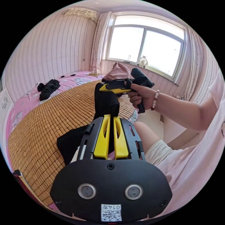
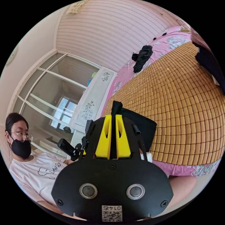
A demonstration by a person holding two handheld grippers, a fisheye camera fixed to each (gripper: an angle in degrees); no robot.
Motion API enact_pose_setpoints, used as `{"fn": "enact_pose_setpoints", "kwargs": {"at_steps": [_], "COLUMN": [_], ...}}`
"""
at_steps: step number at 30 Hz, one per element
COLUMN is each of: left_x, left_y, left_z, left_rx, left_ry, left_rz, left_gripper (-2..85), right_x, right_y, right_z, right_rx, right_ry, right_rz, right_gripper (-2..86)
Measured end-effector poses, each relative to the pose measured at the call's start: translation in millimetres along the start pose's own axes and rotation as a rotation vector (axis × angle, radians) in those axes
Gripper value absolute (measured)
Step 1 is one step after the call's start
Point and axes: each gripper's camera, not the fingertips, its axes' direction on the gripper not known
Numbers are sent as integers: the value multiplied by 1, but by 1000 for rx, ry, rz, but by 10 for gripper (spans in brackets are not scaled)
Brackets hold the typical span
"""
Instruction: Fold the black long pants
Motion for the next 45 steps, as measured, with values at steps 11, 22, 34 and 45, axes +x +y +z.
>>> {"fn": "enact_pose_setpoints", "kwargs": {"at_steps": [11,22,34,45], "left_x": [-110,-168,-209,-193], "left_y": [115,104,93,130], "left_z": [-86,-75,-42,-86], "left_rx": [-271,-253,-449,-386], "left_ry": [-330,-234,-199,-149], "left_rz": [-491,-573,-529,-580], "left_gripper": [83,96,102,52], "right_x": [-30,-15,-1,-30], "right_y": [10,86,62,69], "right_z": [160,206,224,274], "right_rx": [-264,-445,-163,-205], "right_ry": [300,472,536,583], "right_rz": [-115,-55,123,78], "right_gripper": [113,111,152,115]}}
